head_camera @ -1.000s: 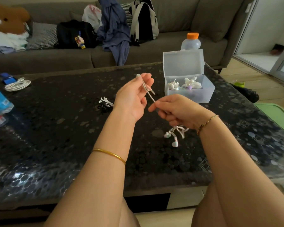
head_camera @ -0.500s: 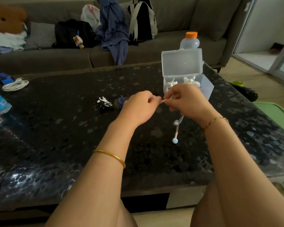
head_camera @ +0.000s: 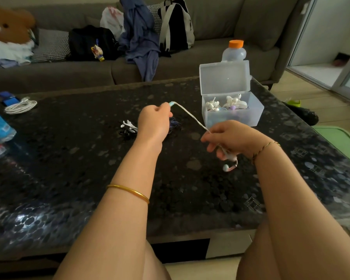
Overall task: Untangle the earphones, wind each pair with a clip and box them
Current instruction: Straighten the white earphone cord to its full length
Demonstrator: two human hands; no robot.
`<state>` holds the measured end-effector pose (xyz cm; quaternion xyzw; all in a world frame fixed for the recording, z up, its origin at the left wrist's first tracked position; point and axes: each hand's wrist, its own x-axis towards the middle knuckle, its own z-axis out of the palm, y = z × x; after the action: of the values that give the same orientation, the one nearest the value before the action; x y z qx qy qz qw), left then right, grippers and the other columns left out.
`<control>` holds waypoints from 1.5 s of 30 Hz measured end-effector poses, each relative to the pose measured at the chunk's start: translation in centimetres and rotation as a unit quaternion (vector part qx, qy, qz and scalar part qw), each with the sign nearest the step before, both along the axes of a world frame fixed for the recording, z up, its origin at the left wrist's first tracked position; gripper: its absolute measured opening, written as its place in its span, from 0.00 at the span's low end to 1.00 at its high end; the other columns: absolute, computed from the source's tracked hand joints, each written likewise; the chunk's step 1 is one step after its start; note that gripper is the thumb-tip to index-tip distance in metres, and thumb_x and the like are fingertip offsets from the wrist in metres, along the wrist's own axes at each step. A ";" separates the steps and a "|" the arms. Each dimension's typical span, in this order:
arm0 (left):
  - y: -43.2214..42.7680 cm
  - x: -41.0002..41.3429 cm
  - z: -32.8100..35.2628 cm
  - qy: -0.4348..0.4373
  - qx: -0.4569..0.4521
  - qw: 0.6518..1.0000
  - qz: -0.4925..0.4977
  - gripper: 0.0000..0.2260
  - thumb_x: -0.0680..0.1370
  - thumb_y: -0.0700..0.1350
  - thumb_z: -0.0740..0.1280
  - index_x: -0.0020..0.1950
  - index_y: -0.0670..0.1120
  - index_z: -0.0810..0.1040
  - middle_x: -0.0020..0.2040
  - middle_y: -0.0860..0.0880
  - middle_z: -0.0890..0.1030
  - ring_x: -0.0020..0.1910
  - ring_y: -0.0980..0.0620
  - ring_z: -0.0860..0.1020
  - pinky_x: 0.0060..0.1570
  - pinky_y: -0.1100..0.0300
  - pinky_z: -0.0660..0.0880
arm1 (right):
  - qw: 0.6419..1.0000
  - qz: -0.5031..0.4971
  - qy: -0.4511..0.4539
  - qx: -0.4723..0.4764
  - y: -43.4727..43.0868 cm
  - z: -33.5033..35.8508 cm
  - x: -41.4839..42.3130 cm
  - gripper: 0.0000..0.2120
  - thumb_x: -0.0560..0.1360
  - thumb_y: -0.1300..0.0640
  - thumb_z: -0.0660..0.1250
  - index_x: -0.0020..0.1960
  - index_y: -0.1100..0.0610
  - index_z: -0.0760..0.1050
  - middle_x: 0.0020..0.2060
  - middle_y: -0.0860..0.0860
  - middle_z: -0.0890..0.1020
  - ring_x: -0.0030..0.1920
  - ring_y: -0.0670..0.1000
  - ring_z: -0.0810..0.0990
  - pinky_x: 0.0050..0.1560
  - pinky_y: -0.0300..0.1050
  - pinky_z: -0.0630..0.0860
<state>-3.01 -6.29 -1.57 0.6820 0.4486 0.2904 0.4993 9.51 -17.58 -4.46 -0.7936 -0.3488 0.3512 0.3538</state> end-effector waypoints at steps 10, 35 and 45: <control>1.3 -0.3 0.0 -0.210 0.008 0.955 0.211 0.10 0.82 0.47 0.56 0.53 0.43 0.74 0.39 0.52 0.73 0.34 0.58 0.71 0.33 0.67 0.67 | 0.992 -0.068 0.052 -0.092 -0.5 -0.1 0.7 0.05 0.76 0.59 0.67 0.50 0.59 0.78 0.38 0.56 0.79 0.32 0.48 0.75 0.32 0.38 0.71; 0.8 -0.2 0.3 -0.255 0.088 0.941 0.203 0.11 0.83 0.47 0.57 0.40 0.51 0.67 0.38 0.54 0.72 0.33 0.59 0.71 0.30 0.74 0.69 | 0.985 -0.032 0.171 -0.017 0.6 -0.8 0.6 0.09 0.77 0.64 0.61 0.54 0.61 0.77 0.36 0.53 0.82 0.24 0.45 0.69 0.21 0.36 0.64; 1.2 -0.2 0.3 -0.262 0.069 0.938 0.215 0.08 0.83 0.47 0.56 0.49 0.44 0.71 0.38 0.52 0.72 0.32 0.59 0.70 0.28 0.73 0.68 | 0.996 0.084 0.030 -0.027 1.3 -1.2 -0.1 0.05 0.72 0.59 0.71 0.47 0.54 0.79 0.39 0.57 0.79 0.28 0.46 0.68 0.27 0.41 0.65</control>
<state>-3.21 -5.13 -1.27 0.5020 0.4169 0.5890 0.4768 9.43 -16.27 -5.64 -0.7601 -0.3934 0.4128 0.3116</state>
